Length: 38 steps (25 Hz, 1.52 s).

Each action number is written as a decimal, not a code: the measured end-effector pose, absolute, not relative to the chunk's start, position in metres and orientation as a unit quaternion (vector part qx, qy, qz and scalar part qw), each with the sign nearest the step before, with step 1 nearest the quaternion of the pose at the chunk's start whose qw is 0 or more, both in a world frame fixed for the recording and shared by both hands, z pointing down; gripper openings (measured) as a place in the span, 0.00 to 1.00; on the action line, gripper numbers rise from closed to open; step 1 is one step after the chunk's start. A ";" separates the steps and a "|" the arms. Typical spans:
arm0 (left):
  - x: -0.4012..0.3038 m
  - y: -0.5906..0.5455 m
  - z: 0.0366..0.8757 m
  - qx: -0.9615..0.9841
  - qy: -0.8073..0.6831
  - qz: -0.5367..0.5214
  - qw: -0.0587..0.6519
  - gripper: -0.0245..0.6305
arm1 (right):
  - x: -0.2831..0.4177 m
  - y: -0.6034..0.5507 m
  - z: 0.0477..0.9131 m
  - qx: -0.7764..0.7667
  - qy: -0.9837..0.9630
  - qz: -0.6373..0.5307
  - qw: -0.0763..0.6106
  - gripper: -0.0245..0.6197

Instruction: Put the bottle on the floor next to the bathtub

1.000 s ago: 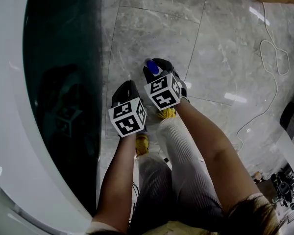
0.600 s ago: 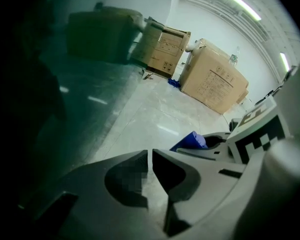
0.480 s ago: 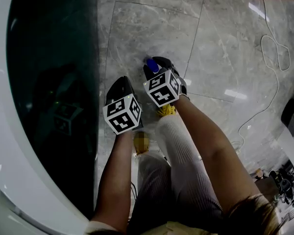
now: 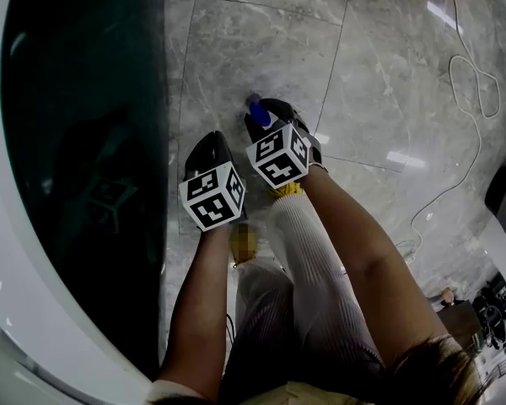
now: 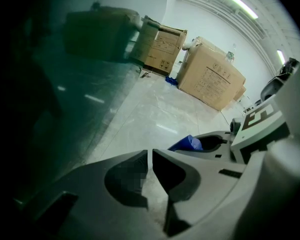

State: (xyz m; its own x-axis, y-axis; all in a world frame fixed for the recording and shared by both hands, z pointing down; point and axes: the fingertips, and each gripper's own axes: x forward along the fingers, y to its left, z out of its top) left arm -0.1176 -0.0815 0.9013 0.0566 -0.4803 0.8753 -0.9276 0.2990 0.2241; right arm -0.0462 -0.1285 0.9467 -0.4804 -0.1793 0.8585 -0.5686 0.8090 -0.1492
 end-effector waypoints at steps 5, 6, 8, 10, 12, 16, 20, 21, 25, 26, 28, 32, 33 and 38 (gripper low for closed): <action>-0.115 -0.077 0.898 0.548 -0.644 0.241 0.477 0.16 | -0.048 -0.128 0.937 0.223 -0.839 0.214 0.448 0.30; -0.115 -0.077 0.896 0.548 -0.645 0.241 0.475 0.16 | -0.048 -0.129 0.934 0.223 -0.840 0.212 0.447 0.30; -0.114 -0.076 0.890 0.548 -0.646 0.240 0.474 0.16 | -0.049 -0.128 0.927 0.221 -0.842 0.212 0.445 0.30; -0.113 -0.075 0.884 0.548 -0.647 0.239 0.474 0.16 | -0.049 -0.128 0.919 0.217 -0.844 0.207 0.445 0.30; -0.112 -0.075 0.879 0.547 -0.648 0.238 0.474 0.16 | -0.048 -0.130 0.911 0.219 -0.845 0.201 0.444 0.30; -0.111 -0.072 0.865 0.544 -0.650 0.238 0.474 0.16 | -0.042 -0.130 0.896 0.234 -0.842 0.206 0.440 0.30; -0.110 -0.068 0.845 0.542 -0.653 0.239 0.472 0.16 | -0.034 -0.128 0.877 0.250 -0.838 0.209 0.437 0.30; -0.110 -0.067 0.840 0.540 -0.655 0.239 0.472 0.16 | -0.032 -0.129 0.870 0.254 -0.838 0.211 0.435 0.30; -0.102 -0.065 0.814 0.538 -0.655 0.240 0.474 0.16 | -0.020 -0.131 0.843 0.262 -0.835 0.219 0.431 0.30; -0.100 -0.066 0.808 0.539 -0.653 0.241 0.474 0.16 | -0.018 -0.132 0.836 0.265 -0.834 0.222 0.430 0.30; -0.096 -0.067 0.794 0.540 -0.651 0.242 0.475 0.16 | -0.013 -0.135 0.819 0.270 -0.834 0.228 0.424 0.30; -0.091 -0.072 0.765 0.545 -0.648 0.243 0.473 0.16 | -0.006 -0.140 0.783 0.273 -0.836 0.232 0.415 0.30; -0.090 -0.074 0.757 0.547 -0.648 0.243 0.472 0.16 | -0.004 -0.142 0.774 0.273 -0.837 0.232 0.414 0.30; -0.085 -0.076 0.718 0.553 -0.641 0.244 0.473 0.16 | 0.004 -0.144 0.732 0.279 -0.836 0.235 0.410 0.29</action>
